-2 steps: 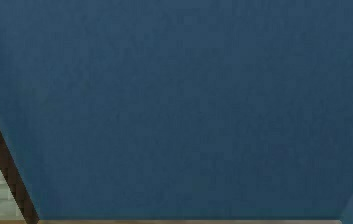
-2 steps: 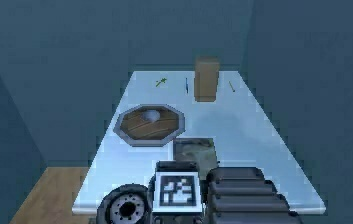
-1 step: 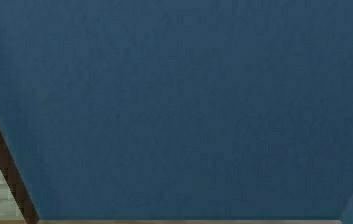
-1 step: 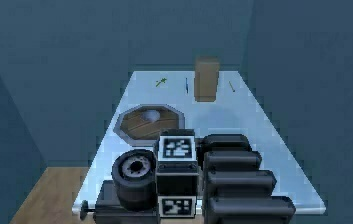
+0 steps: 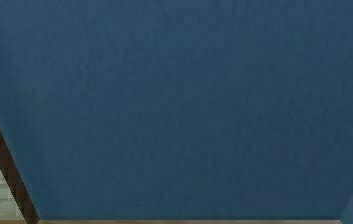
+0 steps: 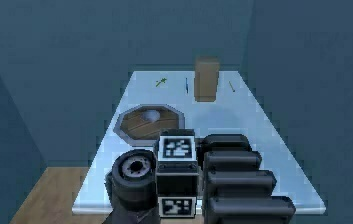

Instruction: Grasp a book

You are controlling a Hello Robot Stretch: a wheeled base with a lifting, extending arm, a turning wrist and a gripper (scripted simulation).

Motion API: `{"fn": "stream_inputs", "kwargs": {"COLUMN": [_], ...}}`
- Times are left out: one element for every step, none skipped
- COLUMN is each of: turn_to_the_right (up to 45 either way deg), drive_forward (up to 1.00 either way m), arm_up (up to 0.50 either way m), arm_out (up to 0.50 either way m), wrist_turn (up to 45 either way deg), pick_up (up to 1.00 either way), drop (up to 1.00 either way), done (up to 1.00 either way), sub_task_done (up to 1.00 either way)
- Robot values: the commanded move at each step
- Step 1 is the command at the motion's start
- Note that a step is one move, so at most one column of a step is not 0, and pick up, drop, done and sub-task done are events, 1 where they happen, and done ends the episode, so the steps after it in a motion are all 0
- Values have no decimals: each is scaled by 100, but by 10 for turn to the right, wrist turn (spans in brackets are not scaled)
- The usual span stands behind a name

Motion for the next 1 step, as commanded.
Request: {"fn": "stream_inputs", "kwargs": {"turn_to_the_right": [0], "drive_forward": [0], "arm_up": [0], "arm_out": [0], "wrist_turn": [450], "pick_up": [0], "drop": [0], "done": [0], "sub_task_done": [0]}}
